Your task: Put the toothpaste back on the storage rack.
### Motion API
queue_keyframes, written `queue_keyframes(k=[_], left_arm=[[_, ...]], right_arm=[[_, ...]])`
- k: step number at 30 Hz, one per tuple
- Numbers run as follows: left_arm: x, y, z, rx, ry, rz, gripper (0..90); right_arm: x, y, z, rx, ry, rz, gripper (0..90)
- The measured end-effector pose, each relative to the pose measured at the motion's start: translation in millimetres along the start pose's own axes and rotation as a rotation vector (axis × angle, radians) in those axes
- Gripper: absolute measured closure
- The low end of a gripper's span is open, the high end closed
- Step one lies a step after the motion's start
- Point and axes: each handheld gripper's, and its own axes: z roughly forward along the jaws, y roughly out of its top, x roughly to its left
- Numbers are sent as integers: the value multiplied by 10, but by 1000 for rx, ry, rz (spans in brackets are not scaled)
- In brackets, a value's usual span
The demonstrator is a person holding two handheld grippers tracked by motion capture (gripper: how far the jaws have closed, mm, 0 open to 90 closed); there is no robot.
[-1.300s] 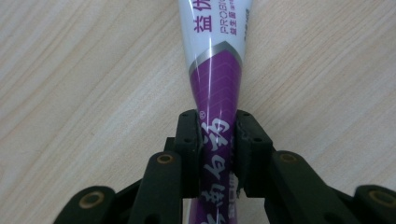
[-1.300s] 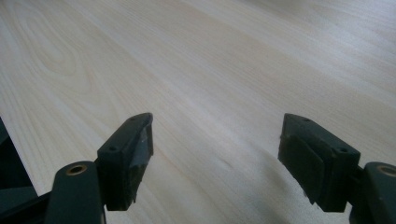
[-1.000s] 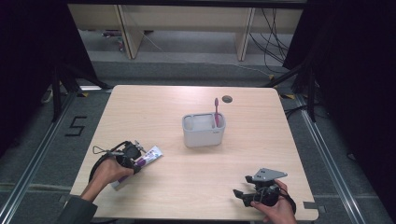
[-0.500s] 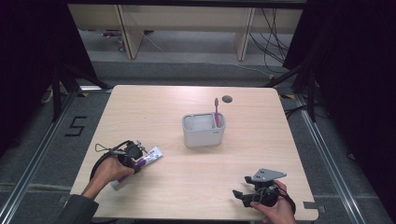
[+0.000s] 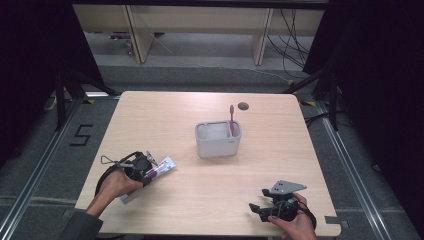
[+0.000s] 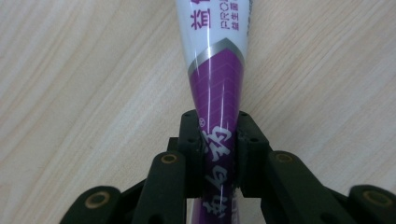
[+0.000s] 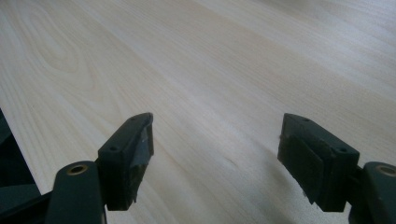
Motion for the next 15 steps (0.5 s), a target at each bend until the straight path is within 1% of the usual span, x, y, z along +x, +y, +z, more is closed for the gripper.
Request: queue_keyframes(k=[1, 2, 3, 4, 5, 6, 7, 8, 9, 11, 12, 13, 14, 15], left_arm=[[7, 1, -22, -10, -7, 0, 753], [9, -1, -35, -38, -4, -7, 753], [9, -1, -35, -38, -4, -7, 753], [19, 5, -94, -51, -3, -10, 753], [19, 5, -117, -62, -6, -16, 753], [30, 6, -155, -86, -3, -23, 753], [30, 6, -155, -86, -3, -23, 753], [42, 9, -197, -107, 1, -32, 753], [47, 17, -252, -152, 9, -45, 753], [78, 23, -304, -230, 12, -30, 753], [78, 23, -304, -230, 12, -30, 753], [88, 29, -340, -271, -5, -59, 753], [88, 29, -340, -271, -5, -59, 753], [97, 46, -359, -293, 10, -50, 753]], right_arm=[[1, 1, -1, 1, 0, 3, 276], [-6, -1, 4, -6, 0, -5, 276], [-5, 1, -3, -2, -4, -3, 276], [1, -1, -2, 0, -2, 9, 276], [-3, -1, -1, -1, -3, 4, 276], [2, -1, -2, 0, -2, 9, 276], [2, -1, -2, 0, -2, 9, 276], [5, -3, -1, -1, -2, 11, 276], [3, -4, -1, -1, -2, 11, 277], [6, -2, -2, -2, -4, 11, 277], [6, -2, -2, -2, -4, 11, 277], [-6, 1, -4, -5, -8, -6, 277], [-6, 1, -4, -5, -8, -6, 277], [5, -2, -6, 1, 0, 17, 277]])
